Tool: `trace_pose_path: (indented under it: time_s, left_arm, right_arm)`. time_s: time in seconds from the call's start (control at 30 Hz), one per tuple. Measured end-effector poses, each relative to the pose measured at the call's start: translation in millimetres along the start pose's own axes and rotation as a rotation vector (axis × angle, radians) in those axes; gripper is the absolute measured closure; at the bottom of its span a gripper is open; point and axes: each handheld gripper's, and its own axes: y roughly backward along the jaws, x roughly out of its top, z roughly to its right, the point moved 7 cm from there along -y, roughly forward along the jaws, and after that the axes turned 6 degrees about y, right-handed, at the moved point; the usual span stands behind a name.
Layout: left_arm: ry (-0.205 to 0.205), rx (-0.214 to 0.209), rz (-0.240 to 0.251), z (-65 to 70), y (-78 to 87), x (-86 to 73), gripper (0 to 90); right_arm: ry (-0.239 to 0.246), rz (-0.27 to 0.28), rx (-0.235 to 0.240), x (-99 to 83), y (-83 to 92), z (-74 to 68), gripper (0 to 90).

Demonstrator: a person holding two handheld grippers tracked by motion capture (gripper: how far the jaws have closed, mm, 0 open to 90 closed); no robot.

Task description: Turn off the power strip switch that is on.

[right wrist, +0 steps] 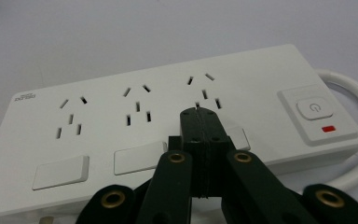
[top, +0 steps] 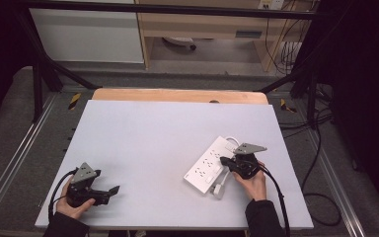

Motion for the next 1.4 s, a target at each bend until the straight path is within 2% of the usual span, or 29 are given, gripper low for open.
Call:
trace_pose_path:
  time_s: [0.3, 0.5, 0.6, 0.7, 0.73, 0.83, 0.9, 0.93, 0.97, 1.0, 1.07, 1.1, 1.13, 1.23, 1.3, 1.4]
  left_arm:
    - [-0.001, 0.001, -0.002, -0.5, -0.1, -0.1, 4.4]
    - [0.003, 0.002, 0.001, -0.8, 0.0, 0.1, 4.4]
    - [0.002, 0.002, 0.0, -0.5, -0.2, 0.1, 4.4]
    - [0.001, 0.002, -0.002, -0.7, -0.4, 0.1, 4.4]
    - [0.001, 0.002, -0.002, -0.7, -0.3, 0.1, 4.4]
    - [0.002, 0.003, -0.002, -0.8, -0.4, 0.1, 4.4]
    - [0.001, 0.003, -0.002, -0.7, -0.5, 0.1, 4.4]
    - [0.002, 0.003, -0.002, -0.7, -0.5, 0.1, 4.4]
    - [0.001, 0.003, -0.002, -0.7, -0.5, 0.1, 4.4]
    - [0.001, 0.004, -0.002, -0.7, -0.4, 0.1, 4.4]
    - [0.002, 0.004, 0.0, -0.6, -0.2, 0.3, 4.4]
    - [0.003, 0.004, 0.0, -0.7, -0.1, 0.3, 4.4]
    - [0.003, 0.004, 0.0, -0.8, -0.2, 0.3, 4.4]
    - [0.001, 0.005, -0.003, -0.7, -0.4, 0.0, 4.4]
    - [0.002, 0.004, -0.001, -0.6, -0.4, 0.2, 4.4]
    - [0.005, 0.005, -0.001, -0.9, -0.2, 0.2, 4.3]
  right_arm:
    - [0.0, -0.002, -0.006, -0.1, 0.9, -0.6, 90.0]
    - [-0.021, 0.042, -0.005, 7.2, 9.1, -0.7, 90.0]
    - [-0.028, 0.044, -0.01, 8.7, 13.1, 0.3, 89.6]
    - [-0.038, 0.034, -0.019, 9.6, 18.1, 1.8, 83.2]
    - [-0.04, 0.032, -0.023, 9.8, 21.0, 2.7, 77.8]
    - [-0.04, 0.034, -0.033, 10.4, 24.0, 3.7, 73.2]
    - [-0.049, 0.026, -0.042, 10.0, 27.5, 4.2, 63.3]
    - [-0.04, 0.025, -0.051, 9.8, 28.3, 4.8, 54.9]
    - [-0.04, 0.025, -0.051, 9.8, 28.3, 4.8, 54.9]
    - [-0.036, 0.016, -0.066, 8.9, 29.9, 6.0, 46.6]
    - [-0.037, 0.021, -0.071, 9.2, 31.3, 6.4, 43.1]
    - [-0.041, 0.037, -0.079, 10.6, 34.3, 7.7, 33.8]
    - [-0.041, 0.037, -0.079, 10.6, 34.3, 7.7, 33.8]
    - [-0.05, 0.046, -0.089, 11.5, 38.4, 9.2, 21.1]
    - [-0.049, 0.034, -0.106, 10.1, 40.9, 11.5, 14.6]
    - [-0.07, 0.019, -0.105, 6.9, 43.5, 13.1, 7.2]
